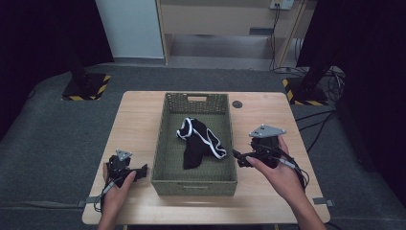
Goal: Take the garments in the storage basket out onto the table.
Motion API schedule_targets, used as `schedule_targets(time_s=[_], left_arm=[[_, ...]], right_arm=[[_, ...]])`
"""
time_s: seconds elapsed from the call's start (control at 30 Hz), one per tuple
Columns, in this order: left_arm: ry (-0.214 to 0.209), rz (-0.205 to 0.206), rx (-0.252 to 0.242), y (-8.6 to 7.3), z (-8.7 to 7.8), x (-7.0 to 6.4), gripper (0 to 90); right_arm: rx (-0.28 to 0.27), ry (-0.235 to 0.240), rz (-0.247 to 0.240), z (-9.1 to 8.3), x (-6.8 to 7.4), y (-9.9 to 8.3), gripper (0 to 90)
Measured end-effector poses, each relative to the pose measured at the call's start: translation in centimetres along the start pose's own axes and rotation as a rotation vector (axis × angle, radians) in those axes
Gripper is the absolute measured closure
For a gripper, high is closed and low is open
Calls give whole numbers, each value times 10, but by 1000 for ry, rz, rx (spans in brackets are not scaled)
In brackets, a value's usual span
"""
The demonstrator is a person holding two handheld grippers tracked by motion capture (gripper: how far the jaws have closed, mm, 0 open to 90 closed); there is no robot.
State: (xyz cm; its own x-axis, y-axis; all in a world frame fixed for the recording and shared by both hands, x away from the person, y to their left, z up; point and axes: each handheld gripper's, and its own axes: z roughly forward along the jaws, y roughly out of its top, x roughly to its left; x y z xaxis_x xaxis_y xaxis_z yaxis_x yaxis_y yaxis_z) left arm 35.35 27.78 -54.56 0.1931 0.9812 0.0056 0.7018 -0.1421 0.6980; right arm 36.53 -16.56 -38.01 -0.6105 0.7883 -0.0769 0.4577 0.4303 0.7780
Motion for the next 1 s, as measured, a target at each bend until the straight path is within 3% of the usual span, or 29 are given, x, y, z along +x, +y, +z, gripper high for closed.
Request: schedule_targets(time_s=[0.37, 1.0], left_arm=[[0, 0, 0, 0, 0, 0, 0], [0, 0, 0, 0, 0, 0, 0]], right_arm=[[0, 17, -30, 14, 12, 22, 33], [-9, 38, -40, 42, 28, 54, 37]])
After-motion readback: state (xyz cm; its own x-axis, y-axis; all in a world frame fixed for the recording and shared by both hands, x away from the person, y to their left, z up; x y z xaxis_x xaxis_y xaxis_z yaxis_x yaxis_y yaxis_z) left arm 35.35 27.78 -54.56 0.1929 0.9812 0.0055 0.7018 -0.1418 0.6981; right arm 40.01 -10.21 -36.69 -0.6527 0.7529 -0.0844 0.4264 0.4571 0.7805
